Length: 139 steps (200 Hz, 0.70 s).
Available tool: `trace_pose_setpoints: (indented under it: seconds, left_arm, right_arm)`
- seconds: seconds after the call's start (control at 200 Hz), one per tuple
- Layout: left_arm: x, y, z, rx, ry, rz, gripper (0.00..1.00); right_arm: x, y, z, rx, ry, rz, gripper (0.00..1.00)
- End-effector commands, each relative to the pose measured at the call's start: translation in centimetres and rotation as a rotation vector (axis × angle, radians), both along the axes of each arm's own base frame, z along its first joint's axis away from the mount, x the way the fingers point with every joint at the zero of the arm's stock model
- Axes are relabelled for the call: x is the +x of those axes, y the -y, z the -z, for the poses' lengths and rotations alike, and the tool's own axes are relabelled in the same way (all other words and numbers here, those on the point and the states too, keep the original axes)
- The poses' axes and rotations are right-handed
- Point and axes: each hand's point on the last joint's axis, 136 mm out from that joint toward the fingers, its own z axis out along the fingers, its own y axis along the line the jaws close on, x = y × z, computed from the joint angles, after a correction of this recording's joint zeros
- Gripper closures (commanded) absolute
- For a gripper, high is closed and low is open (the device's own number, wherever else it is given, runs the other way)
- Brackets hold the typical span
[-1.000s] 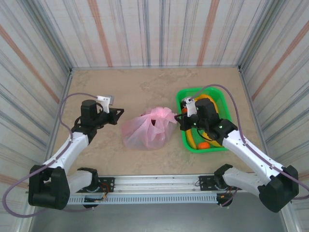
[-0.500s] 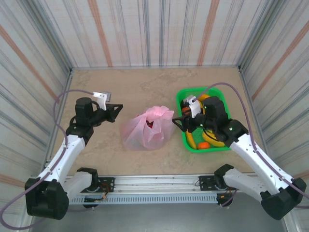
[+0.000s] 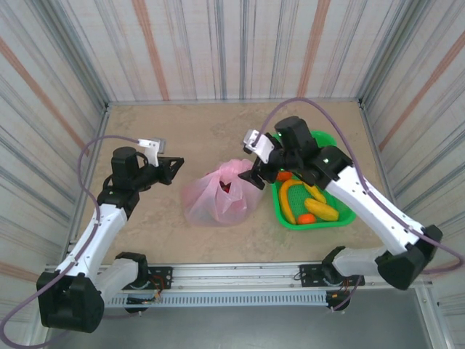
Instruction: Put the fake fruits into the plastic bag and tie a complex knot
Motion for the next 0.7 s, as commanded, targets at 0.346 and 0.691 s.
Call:
trace_pose_setpoints:
  seconds: [0.346, 0.691]
  left_arm:
    - [-0.2, -0.2, -1.4, 0.017, 0.043, 0.013, 0.82]
    - [-0.2, -0.4, -1.2, 0.023, 0.041, 0.008, 0.81]
  right_arm:
    - [1.0, -3.4, 5.4, -0.329, 0.076, -0.223, 0.02]
    - [1.2, -5.4, 6.3, -0.281, 0.063, -0.234, 0.49]
